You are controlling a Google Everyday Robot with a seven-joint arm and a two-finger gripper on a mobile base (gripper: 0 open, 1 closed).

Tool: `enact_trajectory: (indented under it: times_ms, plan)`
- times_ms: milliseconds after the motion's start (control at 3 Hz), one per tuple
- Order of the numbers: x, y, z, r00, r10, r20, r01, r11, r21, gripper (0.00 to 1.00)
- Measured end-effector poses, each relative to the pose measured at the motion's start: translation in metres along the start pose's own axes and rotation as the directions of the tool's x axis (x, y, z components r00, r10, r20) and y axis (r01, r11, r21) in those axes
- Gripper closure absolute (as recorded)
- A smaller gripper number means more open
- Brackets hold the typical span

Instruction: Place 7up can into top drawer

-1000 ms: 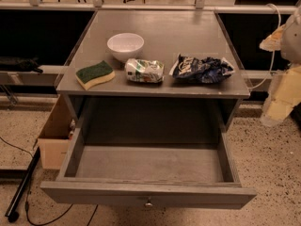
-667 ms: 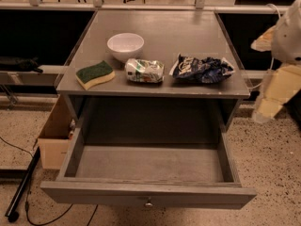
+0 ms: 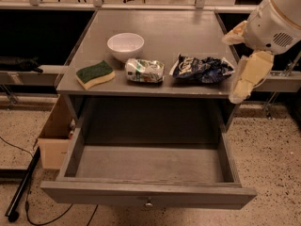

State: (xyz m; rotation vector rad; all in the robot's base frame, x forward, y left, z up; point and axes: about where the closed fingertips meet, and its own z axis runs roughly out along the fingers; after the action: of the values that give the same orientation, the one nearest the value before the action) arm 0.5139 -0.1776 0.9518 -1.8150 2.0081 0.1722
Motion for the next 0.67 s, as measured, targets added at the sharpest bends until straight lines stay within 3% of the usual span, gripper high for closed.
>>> enact_trajectory:
  times_ms: [333,667]
  plan:
    - [-0.0034,-0.0041,0.0005,1.0,0.0,0.019,0.0,1.0,0.001,0.0]
    - [-0.0027,-0.0058,-0.0017,0.998,0.025,0.053,-0.028,0.9979,0.059,0.0]
